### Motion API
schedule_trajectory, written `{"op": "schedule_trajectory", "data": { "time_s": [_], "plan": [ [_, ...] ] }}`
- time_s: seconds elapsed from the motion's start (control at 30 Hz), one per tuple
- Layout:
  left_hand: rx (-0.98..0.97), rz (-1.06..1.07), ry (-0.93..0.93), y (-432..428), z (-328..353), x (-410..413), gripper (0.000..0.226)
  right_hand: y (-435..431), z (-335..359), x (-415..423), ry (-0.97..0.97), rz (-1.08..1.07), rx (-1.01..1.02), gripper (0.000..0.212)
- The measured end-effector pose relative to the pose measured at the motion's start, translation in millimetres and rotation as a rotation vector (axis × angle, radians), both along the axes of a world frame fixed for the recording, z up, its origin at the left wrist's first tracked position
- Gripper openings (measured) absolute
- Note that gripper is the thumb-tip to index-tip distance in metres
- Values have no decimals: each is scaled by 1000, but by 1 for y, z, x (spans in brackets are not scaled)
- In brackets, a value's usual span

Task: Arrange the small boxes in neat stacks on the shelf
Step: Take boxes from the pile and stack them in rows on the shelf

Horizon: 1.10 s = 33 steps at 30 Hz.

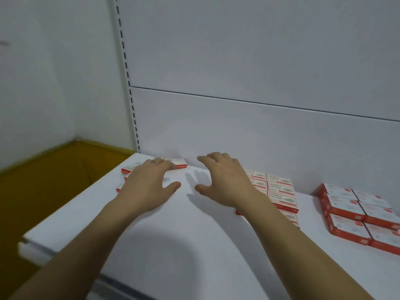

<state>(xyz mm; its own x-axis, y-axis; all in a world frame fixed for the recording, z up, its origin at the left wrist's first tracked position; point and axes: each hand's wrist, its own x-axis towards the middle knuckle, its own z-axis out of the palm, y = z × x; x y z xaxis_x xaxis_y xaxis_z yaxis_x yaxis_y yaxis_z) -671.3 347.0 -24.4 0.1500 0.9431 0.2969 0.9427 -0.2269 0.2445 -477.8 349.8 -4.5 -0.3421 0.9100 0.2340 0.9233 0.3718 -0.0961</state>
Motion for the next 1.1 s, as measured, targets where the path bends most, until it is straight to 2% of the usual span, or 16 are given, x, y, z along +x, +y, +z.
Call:
{"op": "schedule_trajectory", "data": {
  "time_s": [0.17,0.37,0.53,0.87,1.1],
  "plan": [
    [5,243,49,-1,-7,-56,54,17,-9,-46,36,85,-60,71],
    [-73,409,-45,9,-29,-83,62,25,-20,-87,62,145,-119,73],
    [-53,372,-177,21,-30,-79,57,34,-25,-98,72,157,-139,73],
    [-77,329,-190,38,-29,-73,50,45,-28,-105,133,120,-143,68],
    [10,129,-265,33,-16,-74,50,50,-24,-90,194,54,-145,65]
  ]
}}
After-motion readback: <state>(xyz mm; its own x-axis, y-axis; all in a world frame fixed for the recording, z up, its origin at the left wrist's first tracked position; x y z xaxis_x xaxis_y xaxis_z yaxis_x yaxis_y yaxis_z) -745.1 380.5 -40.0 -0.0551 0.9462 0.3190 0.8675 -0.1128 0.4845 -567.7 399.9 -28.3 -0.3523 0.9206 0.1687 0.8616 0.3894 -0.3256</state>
